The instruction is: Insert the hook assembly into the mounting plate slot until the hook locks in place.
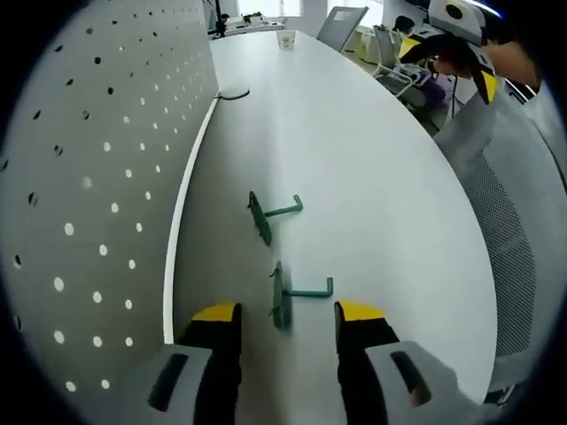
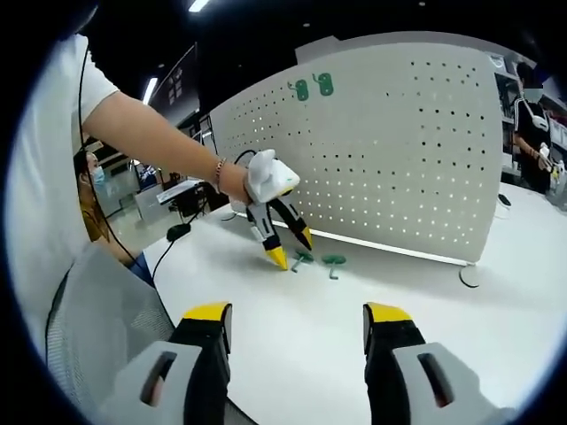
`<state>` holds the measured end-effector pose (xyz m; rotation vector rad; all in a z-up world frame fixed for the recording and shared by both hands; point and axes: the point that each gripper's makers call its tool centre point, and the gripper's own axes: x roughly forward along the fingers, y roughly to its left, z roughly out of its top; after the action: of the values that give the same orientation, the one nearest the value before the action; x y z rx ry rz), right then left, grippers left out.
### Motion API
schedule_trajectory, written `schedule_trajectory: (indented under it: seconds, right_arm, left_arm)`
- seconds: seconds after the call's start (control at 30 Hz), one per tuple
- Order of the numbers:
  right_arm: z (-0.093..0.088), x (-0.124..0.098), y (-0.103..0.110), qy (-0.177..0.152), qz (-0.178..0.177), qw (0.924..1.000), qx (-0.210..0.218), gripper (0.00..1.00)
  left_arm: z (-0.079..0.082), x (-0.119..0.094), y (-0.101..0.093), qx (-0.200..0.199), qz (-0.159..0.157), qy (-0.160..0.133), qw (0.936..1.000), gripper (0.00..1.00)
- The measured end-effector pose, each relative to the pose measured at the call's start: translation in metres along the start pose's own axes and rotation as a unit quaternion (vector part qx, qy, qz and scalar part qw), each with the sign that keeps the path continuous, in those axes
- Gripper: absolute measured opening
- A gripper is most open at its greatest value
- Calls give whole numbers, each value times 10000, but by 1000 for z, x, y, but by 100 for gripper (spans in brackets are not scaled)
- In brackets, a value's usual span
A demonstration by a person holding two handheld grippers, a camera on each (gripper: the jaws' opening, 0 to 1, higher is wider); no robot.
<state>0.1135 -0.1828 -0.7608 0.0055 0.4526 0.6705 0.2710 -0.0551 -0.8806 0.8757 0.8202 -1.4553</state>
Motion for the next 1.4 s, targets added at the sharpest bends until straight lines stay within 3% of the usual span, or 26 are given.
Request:
schedule_trajectory:
  seconds: [0.17, 0.4, 0.6, 1.1, 1.4]
  right_arm:
    - [0, -1, 0, -9, -7, 10000, -6, 56]
    - [1, -3, 0, -35, -23, 10000, 1, 56]
    - [0, -4, 0, -39, -15, 10000, -7, 55]
    - [2, -3, 5, -73, 52, 10000, -21, 55]
    - [2, -5, 5, -160, 28, 9998, 90, 56]
  left_arm:
    - [2, -1, 3, -207, 134, -19, 9997, 29]
    - [1, 0, 7, -448, 265, 36, 9986, 19]
    - [-1, 0, 9, -442, 357, 126, 9983, 8]
    - [-2, 0, 8, -474, 342, 89, 9982, 4]
    - [-2, -2, 4, -678, 245, -124, 9973, 4]
